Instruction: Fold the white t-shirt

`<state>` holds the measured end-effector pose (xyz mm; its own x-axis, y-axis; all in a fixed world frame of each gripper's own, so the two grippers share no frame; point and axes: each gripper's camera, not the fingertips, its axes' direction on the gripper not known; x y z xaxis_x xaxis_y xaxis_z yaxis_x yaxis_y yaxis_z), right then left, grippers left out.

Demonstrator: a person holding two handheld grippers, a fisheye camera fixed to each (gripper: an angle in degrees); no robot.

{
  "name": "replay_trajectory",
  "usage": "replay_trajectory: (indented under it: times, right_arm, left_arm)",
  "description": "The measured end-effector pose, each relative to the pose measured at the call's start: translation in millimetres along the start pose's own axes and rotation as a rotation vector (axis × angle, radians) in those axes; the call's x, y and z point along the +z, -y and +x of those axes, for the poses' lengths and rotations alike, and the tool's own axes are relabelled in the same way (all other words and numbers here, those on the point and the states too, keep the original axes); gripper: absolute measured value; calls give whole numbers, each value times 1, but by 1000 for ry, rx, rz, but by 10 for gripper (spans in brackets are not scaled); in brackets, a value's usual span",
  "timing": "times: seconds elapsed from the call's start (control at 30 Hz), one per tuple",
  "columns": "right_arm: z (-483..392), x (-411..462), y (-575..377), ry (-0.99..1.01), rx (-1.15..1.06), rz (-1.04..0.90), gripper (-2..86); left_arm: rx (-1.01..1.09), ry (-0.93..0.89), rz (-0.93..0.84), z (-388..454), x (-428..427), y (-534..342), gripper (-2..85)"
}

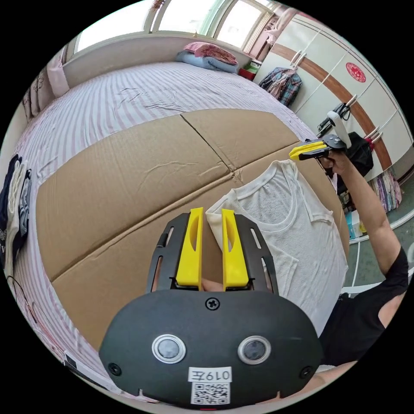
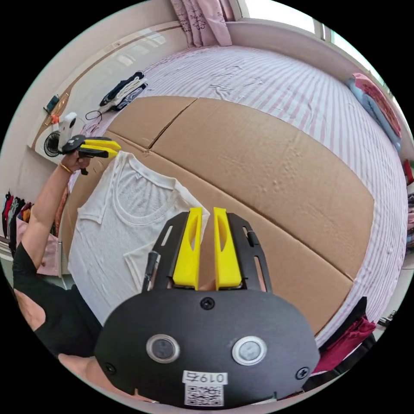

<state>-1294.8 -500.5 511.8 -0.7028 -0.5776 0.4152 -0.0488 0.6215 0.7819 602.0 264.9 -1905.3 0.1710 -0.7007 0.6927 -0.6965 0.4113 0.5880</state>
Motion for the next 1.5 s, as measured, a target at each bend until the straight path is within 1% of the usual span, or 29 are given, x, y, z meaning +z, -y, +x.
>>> replay_trajectory:
  times: [0.07, 0.13, 0.23, 0.4, 0.47, 0.53, 0.67, 0.73, 0.87, 1.13, 1.27, 1.5]
  right_arm:
    - [22, -20, 7, 117, 32, 9, 64]
    - [33, -32, 10, 169, 36, 10, 66]
    - [48, -51, 11, 164, 47, 9, 66]
    - [89, -86, -2, 307, 144, 123, 59]
    - [104, -103, -8, 373, 179, 198, 59]
    - [109, -109, -8, 400, 174, 196, 61]
    - [104, -115, 0, 343, 139, 123, 65]
    - [100, -122, 4, 347, 117, 134, 66]
    - [90, -135, 12, 268, 93, 116, 53]
    - [68, -153, 18, 161, 49, 114, 23]
    - [61, -158, 19, 164, 43, 121, 1]
    - [52, -165, 14, 140, 57, 144, -7]
  left_arm:
    - [-50, -60, 31, -17, -8, 0, 52]
    - [-72, -102, 37, -30, -13, 2, 49]
    - [-59, -93, 29, -41, -23, 4, 44]
    - [-86, -123, 61, -67, -45, 3, 30]
    - [-93, -132, 66, -74, -50, 3, 26]
    - [-99, -151, 64, -81, -53, 4, 22]
    - [-103, -140, 44, -90, -55, 6, 17]
    - [-113, -131, 40, -94, -56, 7, 15]
    - [-138, -123, 58, -101, -61, 11, 12]
    - [-112, -74, 43, -96, -66, 22, 9]
    - [-110, -64, 29, -93, -65, 28, 8]
    - [-75, -17, 17, -88, -67, 28, 9]
